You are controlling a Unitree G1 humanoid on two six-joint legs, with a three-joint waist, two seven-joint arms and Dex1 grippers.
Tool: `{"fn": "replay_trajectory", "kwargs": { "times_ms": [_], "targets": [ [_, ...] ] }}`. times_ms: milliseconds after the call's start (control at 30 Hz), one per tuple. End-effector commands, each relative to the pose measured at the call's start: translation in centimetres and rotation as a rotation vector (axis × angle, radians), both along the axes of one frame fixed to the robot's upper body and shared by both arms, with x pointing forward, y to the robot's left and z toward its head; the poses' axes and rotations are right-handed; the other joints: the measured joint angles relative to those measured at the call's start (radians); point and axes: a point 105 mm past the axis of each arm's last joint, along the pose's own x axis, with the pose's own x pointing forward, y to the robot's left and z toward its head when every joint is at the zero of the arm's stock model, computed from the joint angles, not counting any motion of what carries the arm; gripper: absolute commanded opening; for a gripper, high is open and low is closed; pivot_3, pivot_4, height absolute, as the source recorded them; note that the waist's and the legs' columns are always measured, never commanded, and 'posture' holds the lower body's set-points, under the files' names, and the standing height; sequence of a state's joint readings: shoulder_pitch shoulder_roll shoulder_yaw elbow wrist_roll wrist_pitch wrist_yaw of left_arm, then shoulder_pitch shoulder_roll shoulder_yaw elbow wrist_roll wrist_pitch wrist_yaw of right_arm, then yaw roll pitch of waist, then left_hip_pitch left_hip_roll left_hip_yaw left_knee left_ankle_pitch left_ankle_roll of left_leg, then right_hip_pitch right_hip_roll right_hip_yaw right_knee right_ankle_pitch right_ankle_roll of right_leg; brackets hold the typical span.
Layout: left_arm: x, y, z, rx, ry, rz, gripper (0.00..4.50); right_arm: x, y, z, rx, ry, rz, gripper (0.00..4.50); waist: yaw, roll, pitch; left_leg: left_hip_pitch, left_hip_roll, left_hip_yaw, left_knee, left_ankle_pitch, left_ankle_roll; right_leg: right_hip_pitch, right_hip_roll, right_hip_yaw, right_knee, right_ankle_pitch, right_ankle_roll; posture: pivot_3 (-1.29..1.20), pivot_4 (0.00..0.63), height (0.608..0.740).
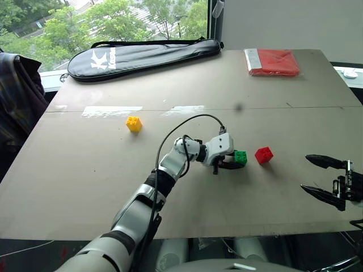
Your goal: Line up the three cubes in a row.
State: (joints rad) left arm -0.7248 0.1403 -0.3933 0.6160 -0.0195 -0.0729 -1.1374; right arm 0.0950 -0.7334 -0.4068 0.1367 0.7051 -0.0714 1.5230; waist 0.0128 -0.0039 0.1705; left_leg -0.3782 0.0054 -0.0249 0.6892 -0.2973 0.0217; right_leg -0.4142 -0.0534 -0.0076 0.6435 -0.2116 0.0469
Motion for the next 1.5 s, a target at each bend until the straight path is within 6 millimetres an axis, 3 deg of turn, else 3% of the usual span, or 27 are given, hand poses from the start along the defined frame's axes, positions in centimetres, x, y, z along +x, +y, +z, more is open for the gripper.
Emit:
{"fn": "replay_trajectory", "kwargs": {
  "times_ms": [33,367,400,467,567,600,933,1200,1333,1500],
  "targets": [
    [0.3,-0.3,0.1,0.008,-0.005,0.003,1.3,0.1,-0.3,0.7,-0.012,-0.047,-0.011,4.5,0.0,0.0,0.0,0.0,0.0,0.0,0.0,0.0,0.0,0.0,0.0,0.0,0.0,0.0,0.0,0.0,0.15,0.707],
    [0.4,-0.1,-0.2,0.012,0.011,0.006,1.3,0.3,0.0,0.3,-0.018,-0.05,-0.008,4.5,0.0,0.0,0.0,0.0,0.0,0.0,0.0,0.0,0.0,0.0,0.0,0.0,0.0,0.0,0.0,0.0,0.15,0.707],
    [0.4,-0.2,-0.1,0.011,0.01,0.007,2.32,0.3,0.0,0.3,-0.018,-0.05,-0.008,4.5,0.0,0.0,0.0,0.0,0.0,0.0,0.0,0.0,0.0,0.0,0.0,0.0,0.0,0.0,0.0,0.0,0.15,0.707],
    [0.6,-0.2,-0.2,0.011,-0.004,0.02,2.9,0.3,0.1,0.3,-0.018,-0.05,-0.008,4.5,0.0,0.0,0.0,0.0,0.0,0.0,0.0,0.0,0.0,0.0,0.0,0.0,0.0,0.0,0.0,0.0,0.15,0.707],
    [0.7,-0.1,-0.2,0.012,-0.009,0.028,4.27,0.3,0.2,0.2,-0.018,-0.051,-0.007,4.5,0.0,0.0,0.0,0.0,0.0,0.0,0.0,0.0,0.0,0.0,0.0,0.0,0.0,0.0,0.0,0.0,0.15,0.707],
    [0.8,0.0,-0.2,0.011,-0.01,0.03,4.39,0.2,0.2,0.2,-0.017,-0.05,-0.007,4.5,0.0,0.0,0.0,0.0,0.0,0.0,0.0,0.0,0.0,0.0,0.0,0.0,0.0,0.0,0.0,0.0,0.15,0.707],
    [0.7,2.7,1.3,-0.023,-0.027,0.042,4.39,0.3,0.4,0.5,-0.009,-0.057,0.0,4.5,-0.006,0.0,0.0,0.001,0.001,0.0,0.0,0.0,0.0,0.0,0.001,0.0,0.001,0.0,0.0,0.0,0.15,0.707],
    [-2.1,8.6,4.1,-0.078,-0.042,0.076,4.39,1.3,1.3,1.5,0.025,-0.079,0.042,4.5,-0.014,0.001,0.0,0.001,0.001,-0.005,0.0,0.0,0.0,0.0,0.0,0.001,0.002,0.0,0.0,0.0,0.15,0.707],
    [-2.6,11.6,5.5,-0.187,-0.055,0.306,4.39,2.1,1.9,2.0,0.051,-0.094,0.064,4.5,-0.02,0.001,0.0,0.001,0.003,-0.005,0.0,0.0,0.0,0.0,-0.001,0.001,0.002,0.0,0.0,0.0,0.15,0.707],
    [-0.7,17.3,5.7,-0.245,-0.189,0.82,4.39,3.6,2.5,2.3,0.065,-0.107,0.051,4.5,-0.015,0.001,0.0,0.001,0.003,-0.006,0.0,0.0,0.0,0.0,-0.001,0.0,0.002,0.0,0.0,0.0,0.15,0.707]
  ]
}}
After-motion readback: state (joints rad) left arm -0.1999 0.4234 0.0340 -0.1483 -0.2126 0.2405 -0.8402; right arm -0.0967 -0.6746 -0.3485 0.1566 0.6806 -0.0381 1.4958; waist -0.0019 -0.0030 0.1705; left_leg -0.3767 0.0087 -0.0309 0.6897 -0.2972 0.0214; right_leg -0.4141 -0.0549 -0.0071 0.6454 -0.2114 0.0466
